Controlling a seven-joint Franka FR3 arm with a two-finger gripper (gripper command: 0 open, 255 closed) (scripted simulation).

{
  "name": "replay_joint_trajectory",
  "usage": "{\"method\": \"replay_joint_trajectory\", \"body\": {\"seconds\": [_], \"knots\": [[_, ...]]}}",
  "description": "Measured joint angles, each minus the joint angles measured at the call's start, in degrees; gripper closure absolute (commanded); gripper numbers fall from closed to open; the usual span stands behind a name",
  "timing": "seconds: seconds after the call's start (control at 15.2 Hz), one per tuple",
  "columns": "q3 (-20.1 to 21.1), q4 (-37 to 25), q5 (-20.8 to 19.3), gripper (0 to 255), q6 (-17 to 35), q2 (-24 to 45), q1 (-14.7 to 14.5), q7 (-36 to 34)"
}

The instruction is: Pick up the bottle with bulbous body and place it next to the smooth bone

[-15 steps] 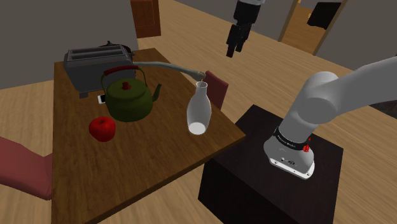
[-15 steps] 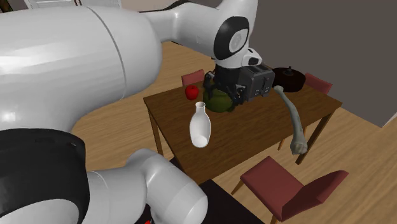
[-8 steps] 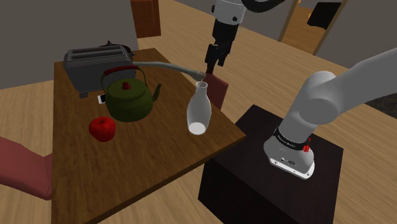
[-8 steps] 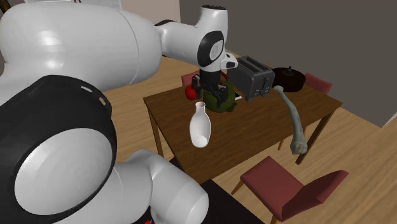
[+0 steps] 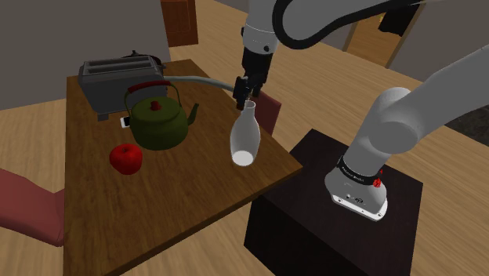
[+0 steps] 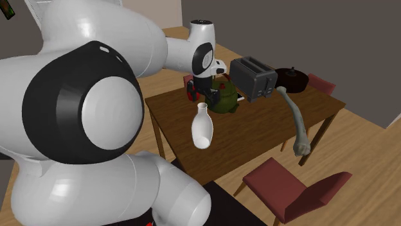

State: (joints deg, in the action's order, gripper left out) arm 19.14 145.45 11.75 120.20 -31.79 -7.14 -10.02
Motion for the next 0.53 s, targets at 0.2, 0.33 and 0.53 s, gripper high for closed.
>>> {"method": "replay_joint_trajectory", "body": {"seconds": [0.2, 0.33, 0.53], "knots": [[0.59, 1.60, 0.21, 0, 2.71, 1.08, -0.06, -0.16], [0.96, 2.45, 0.30, 0, 4.47, 1.99, -0.03, -0.25], [1.04, 2.71, 0.32, 0, 5.01, 2.24, -0.02, -0.25]]}}
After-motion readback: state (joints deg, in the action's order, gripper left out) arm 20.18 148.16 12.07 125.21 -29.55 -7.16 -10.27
